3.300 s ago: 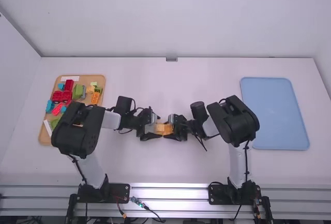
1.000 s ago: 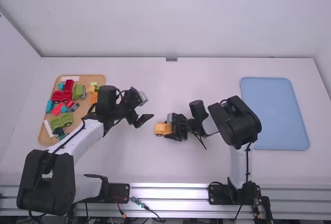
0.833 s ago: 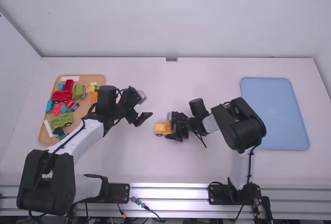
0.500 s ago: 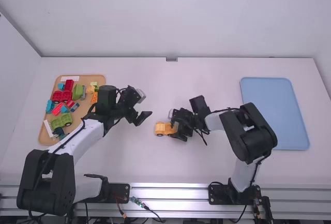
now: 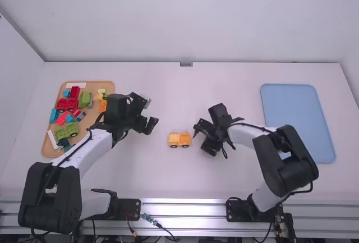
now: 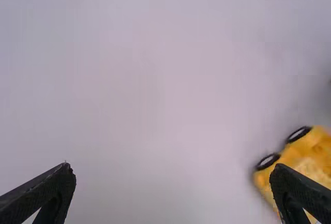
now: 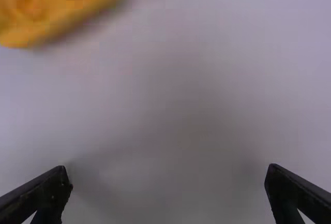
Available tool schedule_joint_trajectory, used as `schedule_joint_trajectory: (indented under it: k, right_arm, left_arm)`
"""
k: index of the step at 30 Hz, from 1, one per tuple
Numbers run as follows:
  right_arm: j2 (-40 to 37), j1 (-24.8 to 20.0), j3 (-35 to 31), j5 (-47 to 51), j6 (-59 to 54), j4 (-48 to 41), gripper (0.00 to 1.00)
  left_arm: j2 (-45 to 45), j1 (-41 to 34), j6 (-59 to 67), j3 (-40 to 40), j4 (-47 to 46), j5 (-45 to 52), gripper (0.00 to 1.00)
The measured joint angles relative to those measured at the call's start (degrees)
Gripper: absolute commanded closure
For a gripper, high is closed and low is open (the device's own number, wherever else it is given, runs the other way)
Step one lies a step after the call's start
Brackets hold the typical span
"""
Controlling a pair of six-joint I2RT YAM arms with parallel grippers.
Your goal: Assemble lego blocks to make yellow taxi
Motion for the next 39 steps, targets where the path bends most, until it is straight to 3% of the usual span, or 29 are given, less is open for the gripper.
schedule_joint_trajectory:
  k: [8,14,17,21,25,30,39]
  right_arm:
    - [-3.32,-0.02,-1.57,15.45,7.26,-0.76,0.01]
    - [-8.0,-0.02,-2.38,17.73,8.55,1.2,0.01]
    - [-13.46,-0.02,-2.38,16.48,9.18,2.14,0.01]
    - [-20.22,0.0,-2.38,15.3,11.15,3.23,0.01]
    - [-27.54,-0.02,-2.38,14.71,14.23,3.32,0.01]
    - [-33.2,0.0,-2.36,14.53,17.94,3.48,0.01]
    - [-34.82,-0.02,-2.36,14.51,19.63,3.91,0.01]
  left_arm:
    - [0.26,2.16,-6.97,11.8,-14.67,-14.56,0.01]
    - [4.85,13.29,-8.61,23.82,-21.27,-12.48,0.01]
    - [11.47,21.22,-9.55,32.24,-26.05,-8.13,0.01]
    - [19.54,26.18,-12.17,41.44,-32.79,-5.7,0.01]
    - [29.31,28.3,-15.74,52.57,-38.4,-5.75,0.01]
    - [37.22,28.37,-16.57,60.61,-38.82,-6.21,0.01]
    - [48.52,28.33,-18.38,72.83,-42.16,-4.59,0.01]
